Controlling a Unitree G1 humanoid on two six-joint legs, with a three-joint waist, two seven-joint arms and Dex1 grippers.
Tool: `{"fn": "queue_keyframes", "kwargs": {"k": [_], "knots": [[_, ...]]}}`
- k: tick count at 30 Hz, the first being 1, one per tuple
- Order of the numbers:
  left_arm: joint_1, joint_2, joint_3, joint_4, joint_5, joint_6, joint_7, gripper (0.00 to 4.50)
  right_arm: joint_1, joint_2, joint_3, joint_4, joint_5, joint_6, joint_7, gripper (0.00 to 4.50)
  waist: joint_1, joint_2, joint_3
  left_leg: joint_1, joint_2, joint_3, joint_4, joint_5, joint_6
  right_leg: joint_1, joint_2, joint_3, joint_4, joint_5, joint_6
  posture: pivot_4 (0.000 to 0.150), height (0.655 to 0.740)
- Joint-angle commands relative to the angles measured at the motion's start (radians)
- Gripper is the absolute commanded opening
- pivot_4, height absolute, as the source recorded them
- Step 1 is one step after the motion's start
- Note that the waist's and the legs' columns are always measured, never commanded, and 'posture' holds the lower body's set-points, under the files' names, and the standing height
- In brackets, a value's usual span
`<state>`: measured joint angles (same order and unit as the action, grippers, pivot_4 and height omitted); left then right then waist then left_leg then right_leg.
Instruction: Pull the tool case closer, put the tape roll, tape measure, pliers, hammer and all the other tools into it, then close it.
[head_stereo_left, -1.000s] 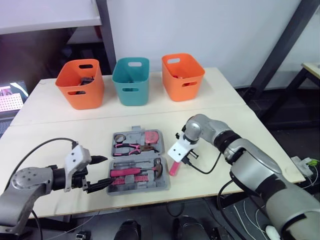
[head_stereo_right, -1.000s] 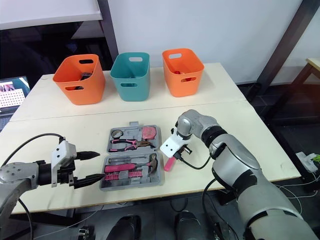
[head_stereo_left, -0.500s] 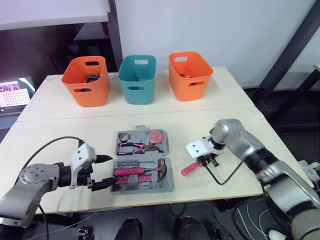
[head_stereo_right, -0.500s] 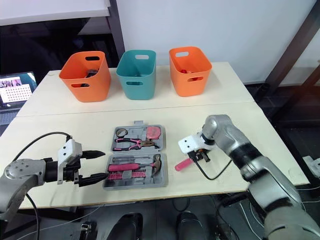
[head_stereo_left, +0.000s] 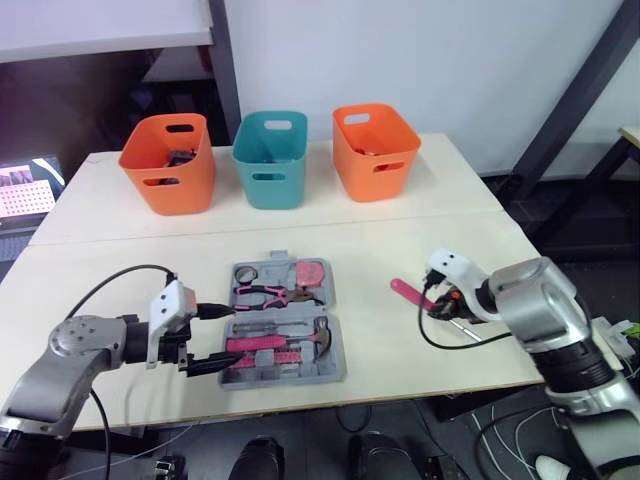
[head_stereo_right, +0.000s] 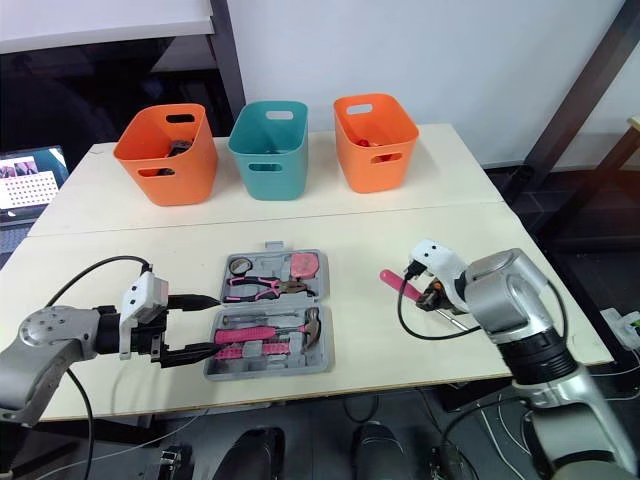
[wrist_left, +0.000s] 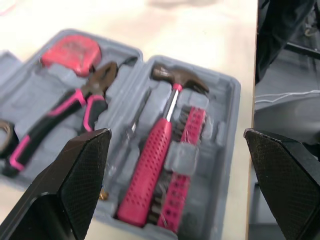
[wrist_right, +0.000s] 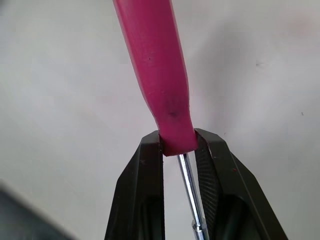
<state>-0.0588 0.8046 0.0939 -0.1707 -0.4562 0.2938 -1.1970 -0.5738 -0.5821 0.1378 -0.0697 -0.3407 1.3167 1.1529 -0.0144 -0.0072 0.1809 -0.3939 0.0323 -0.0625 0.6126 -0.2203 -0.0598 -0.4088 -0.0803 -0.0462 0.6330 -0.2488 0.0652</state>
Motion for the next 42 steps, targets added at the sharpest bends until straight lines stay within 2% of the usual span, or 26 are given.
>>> {"fn": "queue_keyframes", "kwargs": {"k": [1, 8, 13, 18, 20, 21, 26, 34, 42], "knots": [[-0.023, -0.014, 0.043, -0.022, -0.042, -0.031, -0.002, 4.50, -0.080, 0.125, -0.117, 0.050, 0.043, 0.119, -0.185, 0.38, -0.001, 0.000, 0.000, 0.000, 0.000, 0.000, 0.000, 0.000, 0.000, 0.000, 0.000, 0.000, 0.000, 0.000, 0.000, 0.150, 0.7400], [0.001, -0.010, 0.054, -0.043, -0.031, -0.041, 0.014, 4.50, -0.081, 0.217, -0.126, 0.221, 0.137, -0.026, -0.384, 0.38, 0.001, 0.000, 0.000, -0.002, 0.000, 0.000, 0.000, 0.000, 0.000, 0.000, 0.000, 0.001, -0.001, 0.001, 0.002, 0.150, 0.7400], [0.011, -0.014, 0.052, -0.052, -0.025, -0.042, 0.026, 4.50, -0.061, 0.207, -0.079, 0.281, 0.188, -0.126, -0.438, 0.38, 0.000, 0.000, 0.000, -0.001, -0.001, 0.000, 0.000, 0.000, 0.000, 0.000, 0.000, 0.002, -0.001, 0.001, 0.003, 0.150, 0.7400], [0.002, -0.018, 0.037, -0.050, -0.018, -0.040, 0.032, 4.50, -0.021, 0.140, -0.015, 0.274, 0.212, -0.250, -0.429, 0.38, -0.003, -0.001, -0.001, 0.000, 0.000, 0.001, 0.001, 0.000, 0.000, 0.001, 0.001, 0.002, -0.001, 0.000, 0.004, 0.150, 0.7400], [-0.011, -0.018, 0.035, -0.041, -0.018, -0.039, 0.027, 4.50, -0.007, 0.120, -0.006, 0.243, 0.231, -0.268, -0.420, 1.41, 0.000, -0.001, -0.001, 0.000, 0.000, 0.001, 0.001, 0.000, 0.000, 0.001, 0.001, 0.002, -0.001, 0.000, 0.005, 0.150, 0.7400], [-0.018, -0.019, 0.034, -0.038, -0.020, -0.038, 0.024, 4.50, -0.001, 0.110, -0.001, 0.227, 0.238, -0.276, -0.417, 1.76, 0.001, -0.001, -0.001, 0.000, 0.000, 0.001, 0.001, 0.000, 0.000, 0.001, 0.001, 0.002, -0.001, 0.000, 0.005, 0.150, 0.7400], [-0.046, -0.005, 0.055, -0.032, -0.082, 0.060, 0.012, 4.50, 0.049, 0.049, -0.048, 0.099, 0.327, -0.280, -0.375, 4.40, 0.000, -0.001, 0.000, 0.000, -0.001, 0.001, 0.001, 0.000, 0.000, 0.001, 0.001, 0.003, -0.001, 0.000, 0.005, 0.150, 0.7400], [-0.031, 0.036, 0.098, 0.002, -0.080, 0.051, -0.010, 4.50, 0.145, -0.087, -0.100, -0.030, 0.410, -0.540, -0.302, 4.46, -0.004, -0.002, 0.001, -0.001, 0.000, 0.002, 0.000, -0.001, 0.002, -0.001, 0.001, 0.004, -0.002, -0.002, 0.007, 0.150, 0.7400], [-0.039, 0.037, 0.084, 0.028, -0.058, 0.039, -0.018, 4.50, 0.093, 0.001, -0.009, 0.203, 0.385, -0.705, -0.336, 4.46, -0.002, -0.003, 0.002, -0.001, 0.000, 0.002, 0.001, -0.001, 0.002, 0.000, 0.001, 0.004, -0.002, -0.002, 0.007, 0.150, 0.7400]]}}
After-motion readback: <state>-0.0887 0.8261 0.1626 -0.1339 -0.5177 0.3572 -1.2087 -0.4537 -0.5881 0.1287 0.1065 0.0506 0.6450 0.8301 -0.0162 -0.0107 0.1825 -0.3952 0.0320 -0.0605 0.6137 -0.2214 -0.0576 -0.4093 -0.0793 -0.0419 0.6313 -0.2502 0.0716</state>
